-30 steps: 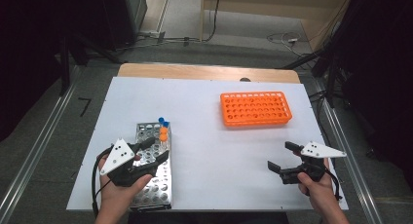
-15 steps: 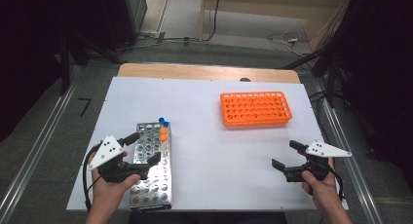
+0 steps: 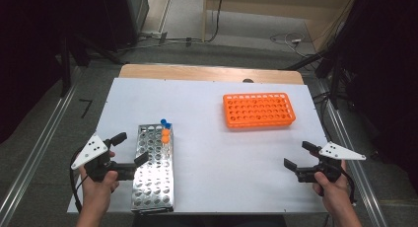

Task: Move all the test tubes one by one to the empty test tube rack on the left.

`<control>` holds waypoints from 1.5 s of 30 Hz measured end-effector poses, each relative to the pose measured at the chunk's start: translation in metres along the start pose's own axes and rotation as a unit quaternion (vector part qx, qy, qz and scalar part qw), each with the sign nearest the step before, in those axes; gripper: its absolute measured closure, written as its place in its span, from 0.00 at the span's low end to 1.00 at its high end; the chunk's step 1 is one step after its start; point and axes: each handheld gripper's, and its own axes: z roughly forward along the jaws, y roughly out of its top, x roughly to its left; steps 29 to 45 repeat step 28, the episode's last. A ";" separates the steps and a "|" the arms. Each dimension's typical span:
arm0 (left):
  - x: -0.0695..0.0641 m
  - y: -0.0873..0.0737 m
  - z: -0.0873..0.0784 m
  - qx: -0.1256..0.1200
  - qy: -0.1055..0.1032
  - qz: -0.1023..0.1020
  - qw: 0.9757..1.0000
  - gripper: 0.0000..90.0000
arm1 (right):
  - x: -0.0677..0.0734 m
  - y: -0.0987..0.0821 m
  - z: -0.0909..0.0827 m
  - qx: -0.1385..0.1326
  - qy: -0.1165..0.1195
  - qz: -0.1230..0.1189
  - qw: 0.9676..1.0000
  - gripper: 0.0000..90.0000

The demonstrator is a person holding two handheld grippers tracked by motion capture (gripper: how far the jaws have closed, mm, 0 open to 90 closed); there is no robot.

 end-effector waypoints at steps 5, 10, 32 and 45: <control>0.009 -0.004 -0.006 -0.007 0.001 0.000 1.000 0.00 | -0.009 -0.005 -0.002 -0.003 -0.003 0.001 1.000 0.00; 0.015 -0.009 -0.011 -0.014 -0.001 0.003 1.000 0.00 | -0.024 -0.015 -0.004 -0.008 -0.017 0.005 1.000 0.00; 0.016 -0.013 -0.006 -0.010 -0.008 0.003 1.000 0.00 | -0.033 -0.025 -0.005 -0.009 -0.037 0.017 0.999 0.00; 0.016 -0.013 -0.006 -0.010 -0.008 0.003 1.000 0.00 | -0.033 -0.025 -0.005 -0.009 -0.037 0.017 0.999 0.00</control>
